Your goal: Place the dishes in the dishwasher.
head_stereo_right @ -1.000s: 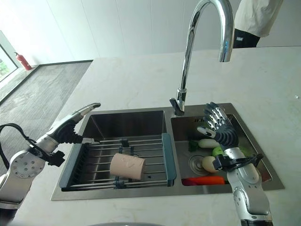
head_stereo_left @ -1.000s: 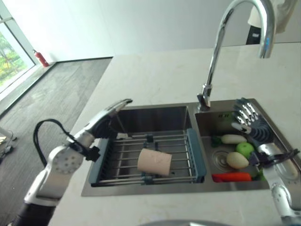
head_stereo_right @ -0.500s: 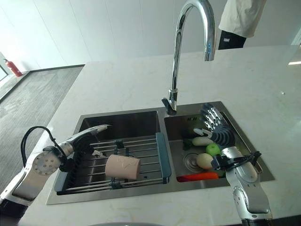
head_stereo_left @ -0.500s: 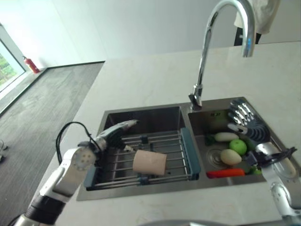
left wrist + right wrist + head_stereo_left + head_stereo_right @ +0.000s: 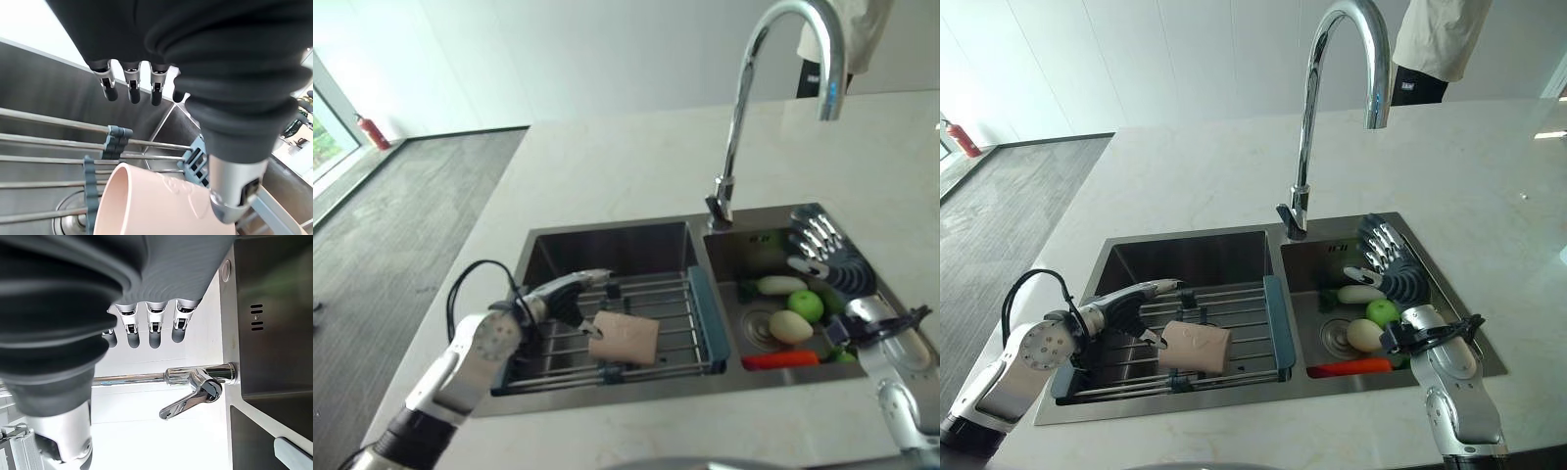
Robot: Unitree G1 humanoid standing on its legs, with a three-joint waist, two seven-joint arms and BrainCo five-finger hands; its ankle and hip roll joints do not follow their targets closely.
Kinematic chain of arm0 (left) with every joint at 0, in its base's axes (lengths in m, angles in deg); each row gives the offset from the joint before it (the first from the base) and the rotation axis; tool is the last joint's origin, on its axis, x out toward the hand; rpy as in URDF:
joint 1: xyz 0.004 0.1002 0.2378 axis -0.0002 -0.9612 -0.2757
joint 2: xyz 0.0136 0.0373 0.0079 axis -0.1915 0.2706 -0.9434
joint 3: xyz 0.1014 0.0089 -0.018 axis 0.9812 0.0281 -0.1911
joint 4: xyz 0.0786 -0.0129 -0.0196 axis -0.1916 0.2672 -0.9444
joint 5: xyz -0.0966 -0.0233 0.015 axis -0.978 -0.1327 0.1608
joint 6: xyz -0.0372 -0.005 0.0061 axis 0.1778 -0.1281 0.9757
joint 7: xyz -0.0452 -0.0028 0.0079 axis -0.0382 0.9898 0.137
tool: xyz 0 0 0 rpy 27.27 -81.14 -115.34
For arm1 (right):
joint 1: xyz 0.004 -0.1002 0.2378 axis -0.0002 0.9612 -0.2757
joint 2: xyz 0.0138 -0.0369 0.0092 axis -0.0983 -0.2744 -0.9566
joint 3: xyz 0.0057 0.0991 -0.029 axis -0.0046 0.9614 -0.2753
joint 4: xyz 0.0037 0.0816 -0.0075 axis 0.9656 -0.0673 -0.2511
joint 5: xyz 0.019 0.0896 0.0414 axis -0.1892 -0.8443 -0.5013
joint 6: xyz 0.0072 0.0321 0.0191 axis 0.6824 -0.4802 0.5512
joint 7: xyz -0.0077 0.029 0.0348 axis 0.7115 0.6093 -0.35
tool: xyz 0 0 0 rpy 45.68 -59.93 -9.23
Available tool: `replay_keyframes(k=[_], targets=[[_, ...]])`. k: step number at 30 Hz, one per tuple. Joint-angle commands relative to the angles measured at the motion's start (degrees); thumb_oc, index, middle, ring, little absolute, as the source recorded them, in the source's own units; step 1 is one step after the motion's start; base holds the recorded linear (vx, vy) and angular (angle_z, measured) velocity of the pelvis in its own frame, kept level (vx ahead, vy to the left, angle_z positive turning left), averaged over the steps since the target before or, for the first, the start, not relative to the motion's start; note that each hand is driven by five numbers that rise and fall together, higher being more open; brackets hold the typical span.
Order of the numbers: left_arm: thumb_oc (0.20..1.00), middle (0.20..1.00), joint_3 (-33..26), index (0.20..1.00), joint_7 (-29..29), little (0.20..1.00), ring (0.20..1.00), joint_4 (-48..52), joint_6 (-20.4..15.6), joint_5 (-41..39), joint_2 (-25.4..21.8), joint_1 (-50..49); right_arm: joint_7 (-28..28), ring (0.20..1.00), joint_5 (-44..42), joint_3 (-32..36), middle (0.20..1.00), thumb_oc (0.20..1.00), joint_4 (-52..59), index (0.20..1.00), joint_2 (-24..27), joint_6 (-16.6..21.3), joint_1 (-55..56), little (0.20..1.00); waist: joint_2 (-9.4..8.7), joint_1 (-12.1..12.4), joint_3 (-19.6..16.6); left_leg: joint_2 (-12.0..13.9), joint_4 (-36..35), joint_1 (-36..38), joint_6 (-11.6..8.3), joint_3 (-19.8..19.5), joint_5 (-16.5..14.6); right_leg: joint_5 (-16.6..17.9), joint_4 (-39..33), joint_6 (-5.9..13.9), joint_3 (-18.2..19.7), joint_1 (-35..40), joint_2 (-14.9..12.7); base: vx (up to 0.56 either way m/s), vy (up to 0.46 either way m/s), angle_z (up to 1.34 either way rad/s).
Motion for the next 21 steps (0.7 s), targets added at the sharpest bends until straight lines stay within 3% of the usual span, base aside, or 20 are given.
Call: replay_keyframes(k=[1, 21], targets=[[1.0, 1.0, -2.4, 1.0, 0.3, 1.0, 1.0, 2.0, -2.3, 3.1, -1.7, 2.3, -0.2, 1.0, -0.1, 1.8, 1.0, 1.0, 1.4, 1.0, 2.4, 3.4, -5.2, 1.0, -0.32, 0.1, 0.8, 0.9, 0.4, 4.7, 0.34, 7.0, -8.3, -2.3, 0.0, 1.01, -3.4, -0.6, 1.3, 0.0, 0.0, 0.0], [1.0, 1.0, 0.9, 1.0, 0.6, 1.0, 1.0, 0.4, -1.6, 8.4, -0.4, 2.9, -0.1, 1.0, 0.6, 1.1, 1.0, 1.0, 1.9, 1.0, 1.9, 3.8, -5.1, 1.0, -0.67, -0.7, 0.8, 0.8, 0.4, 4.8, 0.67, 7.5, -8.5, -2.2, 0.0, 1.02, -2.7, -0.8, 1.6, 0.0, 0.0, 0.0]])
